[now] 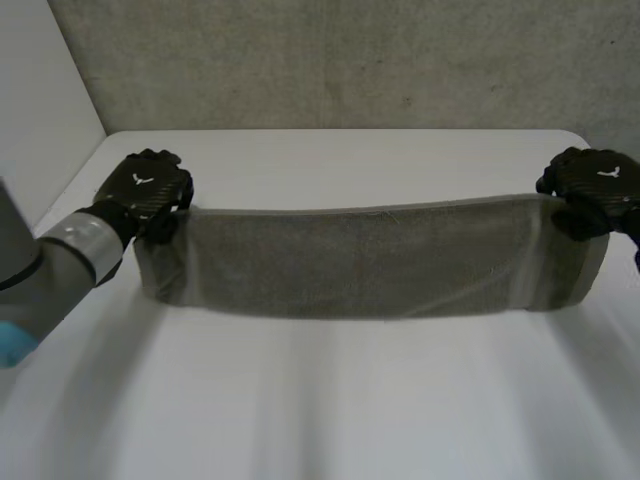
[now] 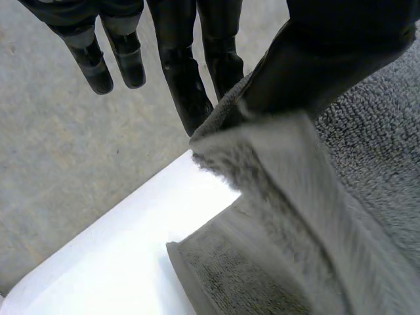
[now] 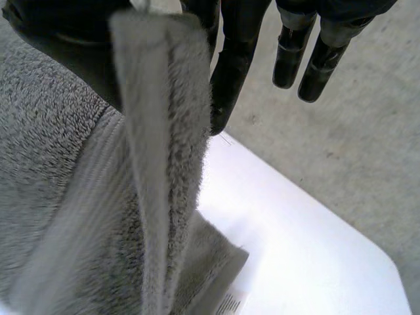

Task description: Fold the towel.

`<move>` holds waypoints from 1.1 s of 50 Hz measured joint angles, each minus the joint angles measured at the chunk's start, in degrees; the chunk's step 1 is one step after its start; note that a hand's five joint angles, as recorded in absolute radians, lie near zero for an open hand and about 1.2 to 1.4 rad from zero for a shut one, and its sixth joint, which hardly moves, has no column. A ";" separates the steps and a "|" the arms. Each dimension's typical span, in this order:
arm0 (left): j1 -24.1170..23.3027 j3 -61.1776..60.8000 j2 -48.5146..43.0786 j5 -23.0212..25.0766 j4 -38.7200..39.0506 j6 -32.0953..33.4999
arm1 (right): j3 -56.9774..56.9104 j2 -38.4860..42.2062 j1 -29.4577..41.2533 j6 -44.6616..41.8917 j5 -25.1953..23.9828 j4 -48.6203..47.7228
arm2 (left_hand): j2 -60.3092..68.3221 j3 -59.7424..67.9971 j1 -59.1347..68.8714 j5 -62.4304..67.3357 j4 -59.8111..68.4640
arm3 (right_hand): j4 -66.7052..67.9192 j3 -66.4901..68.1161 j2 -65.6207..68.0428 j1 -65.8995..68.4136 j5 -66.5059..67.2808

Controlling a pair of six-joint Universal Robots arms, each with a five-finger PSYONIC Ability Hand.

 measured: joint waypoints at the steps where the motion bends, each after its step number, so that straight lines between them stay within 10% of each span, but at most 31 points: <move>1: -0.27 1.92 -1.98 -0.58 0.00 0.01 | -0.92 1.40 0.33 -0.31 0.42 -0.08 | 0.00 0.00 0.00 0.00 0.00 | 0.00 0.00 0.00 0.00 0.01; 26: -2.62 22.07 -25.89 -4.34 8.61 0.28 | -17.18 24.22 6.59 -0.80 10.01 -7.12 | 0.00 0.00 0.00 0.00 0.00 | 0.00 0.00 0.00 0.00 0.00; 48: -2.57 22.27 -27.89 -4.09 12.41 0.22 | -17.44 26.15 6.59 -0.63 12.08 -10.23 | 0.17 0.00 0.00 -0.01 0.00 | 0.00 0.00 -6.46 -6.87 -7.31; 55: -2.53 21.75 -27.54 -4.44 12.33 0.28 | -17.14 26.04 6.68 -0.51 13.45 -10.20 | -47.54 0.00 -44.87 -47.76 0.00 | 0.00 0.00 -42.50 -43.56 -46.16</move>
